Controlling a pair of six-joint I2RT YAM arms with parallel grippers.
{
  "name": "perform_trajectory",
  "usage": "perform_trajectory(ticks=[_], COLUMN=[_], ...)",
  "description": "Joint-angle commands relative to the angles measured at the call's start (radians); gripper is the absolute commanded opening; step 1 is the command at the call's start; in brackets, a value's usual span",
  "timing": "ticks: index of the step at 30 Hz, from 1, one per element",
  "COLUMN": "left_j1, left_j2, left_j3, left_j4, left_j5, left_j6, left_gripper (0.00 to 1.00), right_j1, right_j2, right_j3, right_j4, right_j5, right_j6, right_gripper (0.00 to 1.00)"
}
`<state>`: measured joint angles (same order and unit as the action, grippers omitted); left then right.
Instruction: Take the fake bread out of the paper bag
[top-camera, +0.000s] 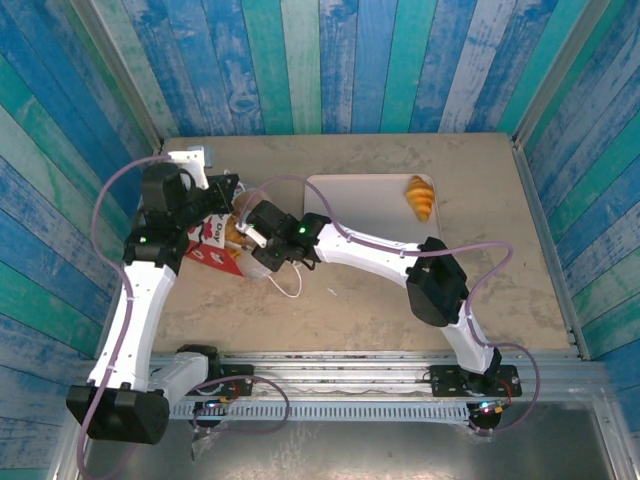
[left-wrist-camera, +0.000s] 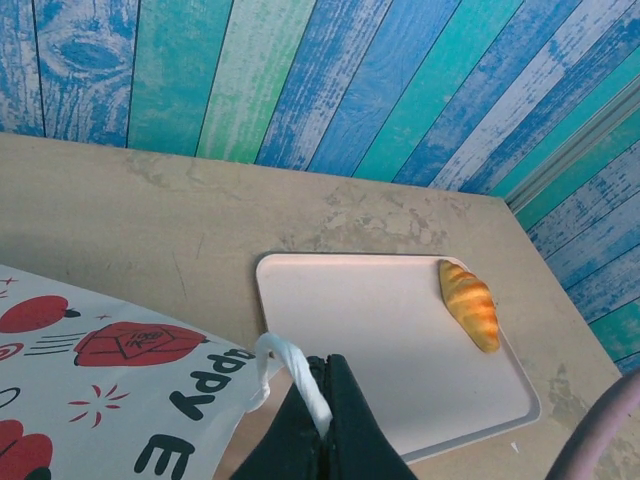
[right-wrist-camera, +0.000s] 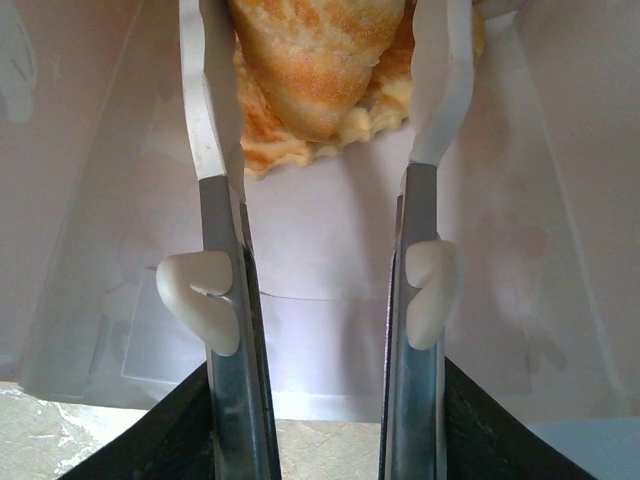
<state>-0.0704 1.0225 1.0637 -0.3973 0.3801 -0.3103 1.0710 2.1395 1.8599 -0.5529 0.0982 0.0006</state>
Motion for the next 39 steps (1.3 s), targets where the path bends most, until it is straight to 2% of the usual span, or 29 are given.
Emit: perform_trajectory(ticks=[1, 4, 7, 12, 15, 23, 32, 36, 39], left_j1=[-0.002, -0.002, -0.002, -0.002, -0.002, -0.002, -0.001, -0.002, -0.002], left_j2=[-0.004, -0.002, 0.016, 0.047, 0.054, 0.063, 0.066, 0.07, 0.073], left_j3=[-0.048, -0.088, -0.092, -0.059, -0.044, -0.049, -0.056, -0.057, -0.058], left_j4=[0.106, 0.188, 0.245, 0.281, 0.289, 0.326, 0.313, 0.31, 0.311], left_j5=[-0.016, 0.027, 0.056, 0.08, 0.079, 0.089, 0.036, 0.028, 0.026], left_j6=[-0.073, -0.149, -0.21, -0.255, -0.27, -0.322, -0.355, -0.365, -0.367], left_gripper=[0.03, 0.03, 0.02, 0.02, 0.02, 0.02, 0.02, 0.02, 0.02], right_j1=[-0.006, -0.028, -0.066, -0.136, -0.162, -0.193, -0.238, -0.275, -0.339], right_j2=[-0.086, -0.143, -0.192, -0.268, -0.3, -0.395, -0.58, -0.679, -0.73], right_j3=[-0.032, -0.078, -0.121, -0.195, -0.223, -0.305, -0.472, -0.553, -0.602], right_j4=[-0.001, 0.001, -0.003, -0.019, -0.048, -0.105, -0.124, -0.119, -0.119], right_j5=[0.007, -0.026, -0.115, -0.251, -0.288, -0.291, -0.261, -0.182, -0.124], right_j6=[0.01, 0.03, 0.049, 0.065, 0.061, 0.034, -0.067, -0.065, -0.038], right_gripper=[0.47, 0.47, 0.47, 0.47, 0.47, 0.47, 0.48, 0.48, 0.48])
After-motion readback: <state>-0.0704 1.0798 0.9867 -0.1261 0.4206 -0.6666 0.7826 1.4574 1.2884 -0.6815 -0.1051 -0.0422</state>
